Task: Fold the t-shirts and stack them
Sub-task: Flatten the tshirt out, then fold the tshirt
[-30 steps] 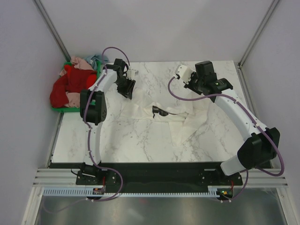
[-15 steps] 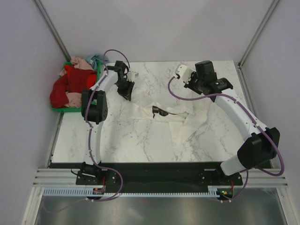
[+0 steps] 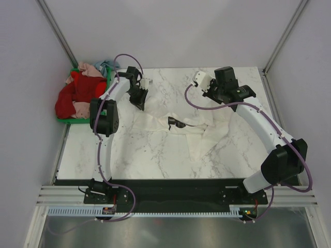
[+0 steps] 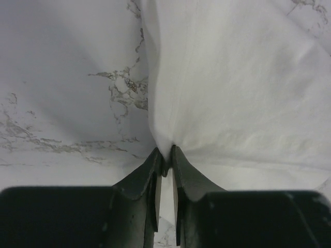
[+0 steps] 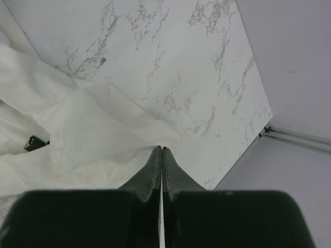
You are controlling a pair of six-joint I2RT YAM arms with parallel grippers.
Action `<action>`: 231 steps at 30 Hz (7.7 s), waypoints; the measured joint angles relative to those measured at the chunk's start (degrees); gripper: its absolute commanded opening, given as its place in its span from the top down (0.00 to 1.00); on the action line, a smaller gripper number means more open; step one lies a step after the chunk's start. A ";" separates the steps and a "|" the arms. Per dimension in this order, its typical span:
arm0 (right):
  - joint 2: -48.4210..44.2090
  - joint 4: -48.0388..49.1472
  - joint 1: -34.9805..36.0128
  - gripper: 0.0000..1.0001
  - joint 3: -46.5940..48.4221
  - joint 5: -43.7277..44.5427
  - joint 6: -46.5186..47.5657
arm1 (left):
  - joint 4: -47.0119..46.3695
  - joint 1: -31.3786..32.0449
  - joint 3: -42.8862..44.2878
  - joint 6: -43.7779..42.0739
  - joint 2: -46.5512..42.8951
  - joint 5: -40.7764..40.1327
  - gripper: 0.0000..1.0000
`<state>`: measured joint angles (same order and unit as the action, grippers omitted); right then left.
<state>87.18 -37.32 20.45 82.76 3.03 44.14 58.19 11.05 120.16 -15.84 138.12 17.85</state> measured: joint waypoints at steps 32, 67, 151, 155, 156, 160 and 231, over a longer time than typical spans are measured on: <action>2.12 12.22 -11.17 1.00 8.76 -2.25 -13.97 | 3.37 1.03 -0.46 -0.96 -35.91 -18.05 0.98; -23.21 -19.04 -14.34 1.00 49.46 -1.18 -15.82 | -2.54 1.03 -5.68 -6.08 -81.88 -15.54 0.98; 32.79 24.44 -14.82 1.00 24.55 11.87 -1.07 | -25.38 -5.14 1.95 -4.04 -7.69 -6.99 0.98; 28.15 22.99 -14.75 1.00 23.58 11.85 -2.36 | -25.40 -5.55 0.02 -4.79 -8.70 -6.58 0.98; 26.99 22.51 -14.62 1.00 22.86 11.82 -2.71 | -25.42 -5.62 -0.44 -4.96 -8.92 -6.51 0.98; 23.37 20.48 -14.23 1.00 19.30 11.43 -4.35 | -25.55 -5.95 -2.38 -6.03 -9.66 -6.01 0.98; 40.11 -4.63 -27.08 0.51 31.36 -5.92 -23.78 | -8.94 -10.86 9.97 -6.08 1.90 -1.07 0.23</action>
<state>127.28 -41.95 -6.63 114.13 -2.90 20.36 49.25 0.19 130.13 -21.91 140.03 16.78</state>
